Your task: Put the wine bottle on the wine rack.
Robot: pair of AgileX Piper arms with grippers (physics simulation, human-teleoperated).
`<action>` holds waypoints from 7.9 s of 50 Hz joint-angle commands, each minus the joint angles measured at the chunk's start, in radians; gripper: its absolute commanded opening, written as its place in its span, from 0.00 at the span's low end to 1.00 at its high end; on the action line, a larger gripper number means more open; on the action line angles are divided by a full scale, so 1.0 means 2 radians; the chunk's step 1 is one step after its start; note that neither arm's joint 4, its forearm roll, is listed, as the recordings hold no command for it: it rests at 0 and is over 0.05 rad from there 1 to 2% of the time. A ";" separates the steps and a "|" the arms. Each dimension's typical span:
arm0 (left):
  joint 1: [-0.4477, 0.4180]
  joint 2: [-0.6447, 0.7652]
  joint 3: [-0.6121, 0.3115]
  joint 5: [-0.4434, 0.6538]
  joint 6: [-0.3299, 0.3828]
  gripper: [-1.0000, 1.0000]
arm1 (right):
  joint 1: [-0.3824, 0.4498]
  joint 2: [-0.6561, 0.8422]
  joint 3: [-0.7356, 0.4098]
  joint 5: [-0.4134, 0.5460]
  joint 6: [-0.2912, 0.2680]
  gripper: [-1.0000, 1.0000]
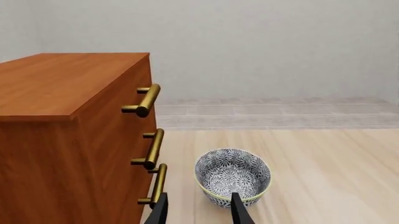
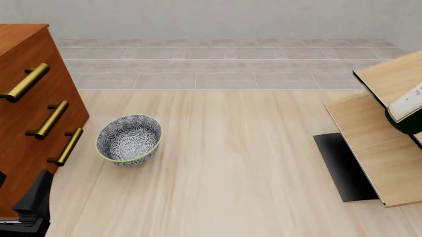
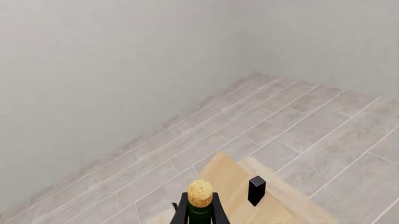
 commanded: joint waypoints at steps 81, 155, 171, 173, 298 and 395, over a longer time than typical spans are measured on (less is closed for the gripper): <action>0.000 0.000 0.000 -0.001 0.004 1.00 | -0.083 0.142 -0.028 -0.063 0.004 0.00; 0.006 0.000 0.000 0.002 0.003 1.00 | -0.109 0.218 -0.038 -0.088 0.013 0.00; 0.005 0.000 0.000 -0.001 0.005 1.00 | -0.106 0.219 -0.034 -0.091 0.017 0.00; 0.005 0.000 0.000 -0.001 0.004 1.00 | -0.108 0.220 -0.034 -0.092 0.017 0.00; 0.002 0.000 0.000 -0.008 0.005 1.00 | -0.021 0.008 -0.036 0.024 -0.064 1.00; 0.007 0.000 -0.119 0.088 0.014 1.00 | 0.146 -0.281 0.151 0.122 -0.187 1.00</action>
